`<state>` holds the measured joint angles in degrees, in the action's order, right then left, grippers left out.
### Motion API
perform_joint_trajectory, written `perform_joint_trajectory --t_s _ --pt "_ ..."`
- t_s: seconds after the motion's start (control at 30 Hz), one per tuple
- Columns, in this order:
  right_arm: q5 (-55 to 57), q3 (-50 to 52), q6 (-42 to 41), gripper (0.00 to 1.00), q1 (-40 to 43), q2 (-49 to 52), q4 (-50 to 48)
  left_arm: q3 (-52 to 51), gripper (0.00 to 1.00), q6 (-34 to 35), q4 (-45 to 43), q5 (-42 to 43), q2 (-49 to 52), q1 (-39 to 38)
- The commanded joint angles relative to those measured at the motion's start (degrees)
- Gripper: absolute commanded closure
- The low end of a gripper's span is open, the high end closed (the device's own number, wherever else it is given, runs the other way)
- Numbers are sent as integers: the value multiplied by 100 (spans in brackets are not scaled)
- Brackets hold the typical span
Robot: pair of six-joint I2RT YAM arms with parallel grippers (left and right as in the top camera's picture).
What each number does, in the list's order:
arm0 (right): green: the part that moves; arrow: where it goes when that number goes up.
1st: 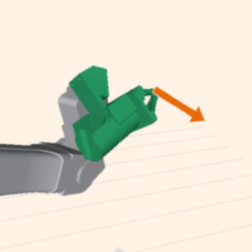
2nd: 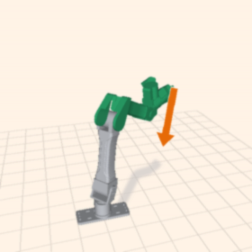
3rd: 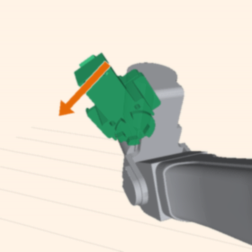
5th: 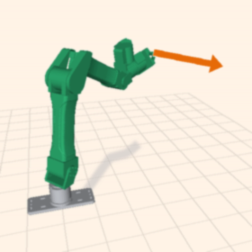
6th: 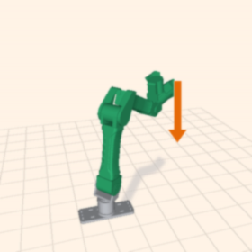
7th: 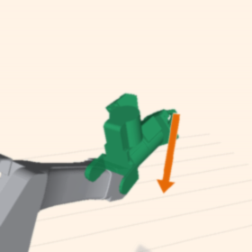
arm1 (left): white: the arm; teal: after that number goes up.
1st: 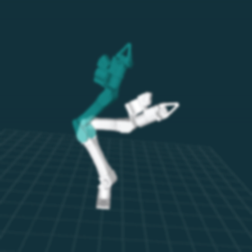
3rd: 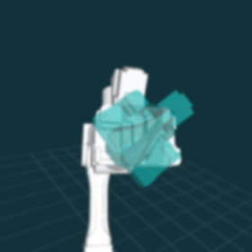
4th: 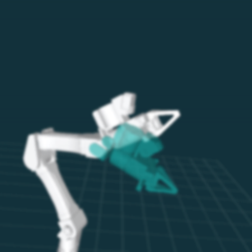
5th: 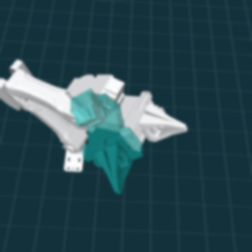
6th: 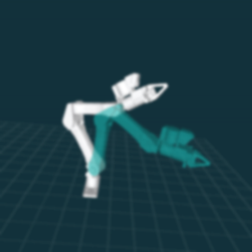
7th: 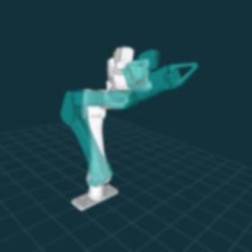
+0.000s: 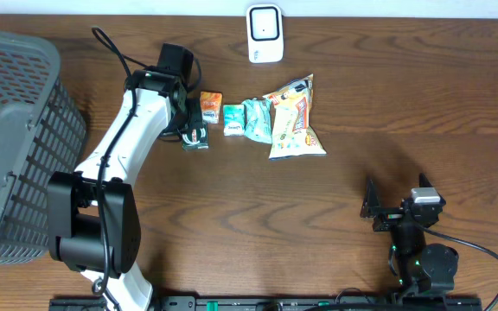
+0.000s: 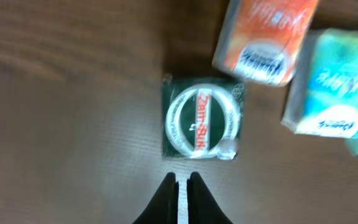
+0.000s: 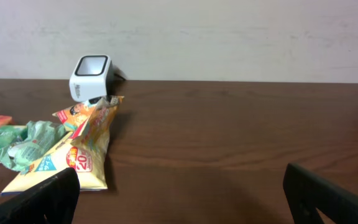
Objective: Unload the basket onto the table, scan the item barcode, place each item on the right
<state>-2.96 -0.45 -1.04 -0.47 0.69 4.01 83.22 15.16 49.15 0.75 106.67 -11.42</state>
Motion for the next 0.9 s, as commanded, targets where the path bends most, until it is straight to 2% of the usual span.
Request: perform_joint_trajectory --t_s 0.0,0.3,0.33,0.37,0.4,0.47,0.5,0.53,0.57,0.7,0.73,0.77,0.8,0.83,0.87 --pt "0 9 -61 1 26 -31 20 76 93 -11 214 -168 -74 15" --pt "0 9 -61 1 26 -31 20 74 93 -13 459 -168 -74 15" --pt "0 9 -61 1 26 -31 20 76 87 -11 457 -168 -74 15" --pt "0 9 -61 1 26 -31 20 83 60 -13 452 -168 -74 15" --pt "0 9 -61 1 26 -31 20 103 54 -13 459 -166 -76 15" --pt "0 9 -61 1 26 -31 20 197 52 -15 511 -166 -116 15" --pt "0 9 -61 1 26 -31 20 256 42 -15 575 -168 -157 15" --pt "0 9 -61 1 26 -31 20 345 38 -22 675 -168 -214 15" --pt "0 9 -61 1 26 -31 20 461 93 -59 802 -168 -284 26" --pt "0 9 -61 1 26 -31 20 603 93 -57 1040 -168 -579 63" --pt "0 9 -61 1 26 -31 20 601 83 -57 1102 -166 -662 76" --pt "0 9 -61 1 26 -31 20 601 39 -57 1189 -168 -743 85" --pt "0 9 -61 1 26 -31 20 601 18 -57 1263 -168 -793 85" --pt "0 9 -61 1 26 -31 20 601 7 -57 1327 -168 -831 85" --pt "0 9 -61 1 26 -31 20 601 4 -57 1375 -168 -857 85"
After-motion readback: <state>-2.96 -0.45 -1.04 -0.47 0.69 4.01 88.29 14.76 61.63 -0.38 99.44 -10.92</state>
